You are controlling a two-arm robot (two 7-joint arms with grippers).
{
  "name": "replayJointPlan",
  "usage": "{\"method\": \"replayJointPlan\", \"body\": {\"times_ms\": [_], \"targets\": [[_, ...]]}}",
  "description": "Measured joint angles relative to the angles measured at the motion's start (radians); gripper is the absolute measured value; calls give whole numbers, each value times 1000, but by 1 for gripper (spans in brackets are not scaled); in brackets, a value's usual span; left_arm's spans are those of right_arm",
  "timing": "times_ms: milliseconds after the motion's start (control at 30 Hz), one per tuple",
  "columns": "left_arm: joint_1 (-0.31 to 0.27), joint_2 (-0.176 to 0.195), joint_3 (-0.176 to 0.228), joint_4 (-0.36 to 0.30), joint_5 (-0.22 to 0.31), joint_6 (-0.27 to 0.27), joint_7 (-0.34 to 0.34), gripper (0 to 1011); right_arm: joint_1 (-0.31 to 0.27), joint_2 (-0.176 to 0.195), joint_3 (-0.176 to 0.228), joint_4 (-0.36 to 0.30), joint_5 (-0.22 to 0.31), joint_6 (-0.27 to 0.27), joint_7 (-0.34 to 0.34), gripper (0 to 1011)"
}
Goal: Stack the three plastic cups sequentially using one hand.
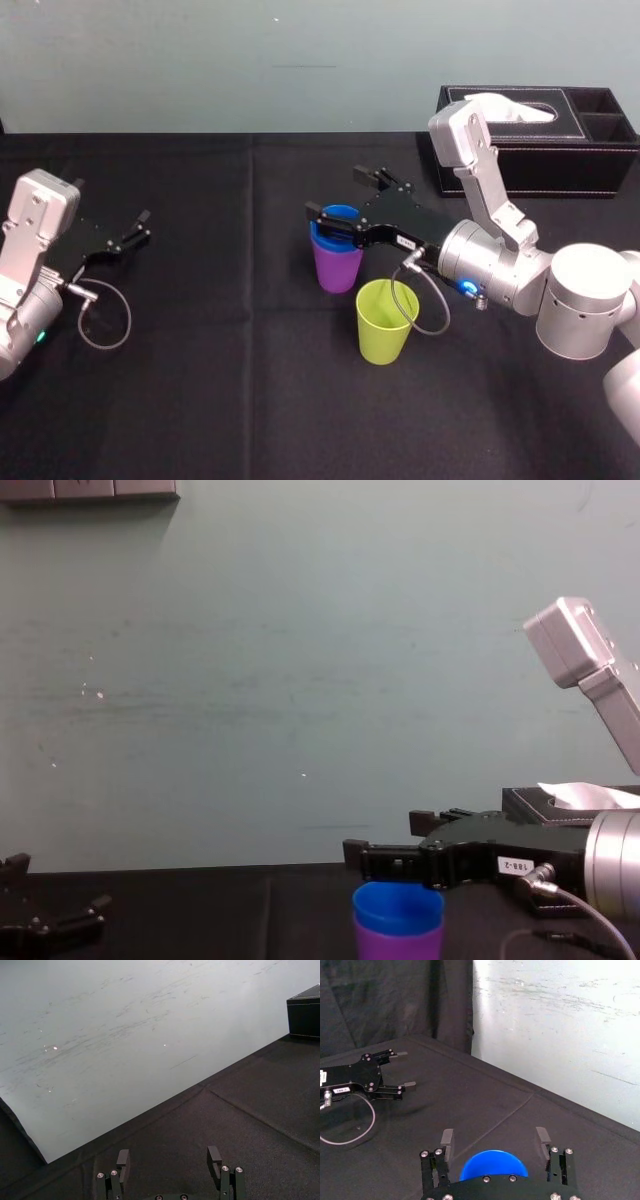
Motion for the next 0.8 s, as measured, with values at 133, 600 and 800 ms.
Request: {"method": "replayJointPlan", "body": {"times_ms": [133,600,800], "targets": [[0,0,0,0,0,0,0,1011,0,0,0,0,0,0,0,1003],[0,0,0,0,0,0,0,1011,-3,2,4,-9,4,-5,0,1003],[0,0,0,0,0,0,0,1011,-11,11,15,-33,17,-12,7,1003]]}}
